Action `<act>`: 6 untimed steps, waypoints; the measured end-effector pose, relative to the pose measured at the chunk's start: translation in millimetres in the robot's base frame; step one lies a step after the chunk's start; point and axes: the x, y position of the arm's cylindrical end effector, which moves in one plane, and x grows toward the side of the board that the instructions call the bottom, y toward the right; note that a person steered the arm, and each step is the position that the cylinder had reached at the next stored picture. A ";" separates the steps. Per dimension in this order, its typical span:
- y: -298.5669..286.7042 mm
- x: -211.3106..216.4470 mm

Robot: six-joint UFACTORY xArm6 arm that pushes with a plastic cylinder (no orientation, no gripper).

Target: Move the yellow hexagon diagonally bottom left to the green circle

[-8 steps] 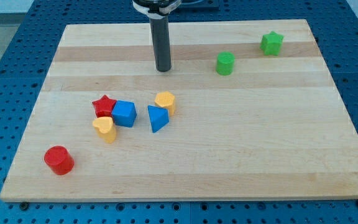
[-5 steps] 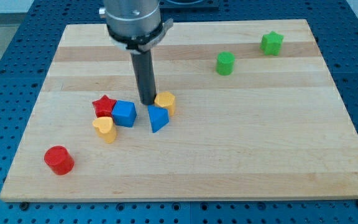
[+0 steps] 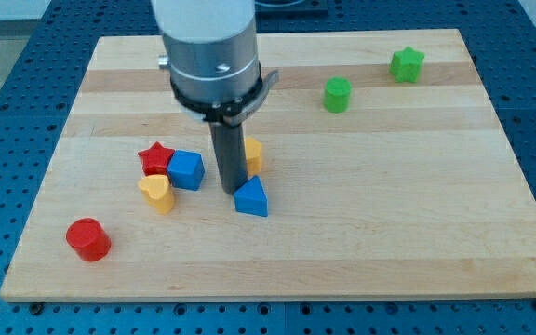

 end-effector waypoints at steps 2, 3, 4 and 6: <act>-9.8 -10.6; -23.9 6.7; -15.1 -48.1; -10.9 -52.3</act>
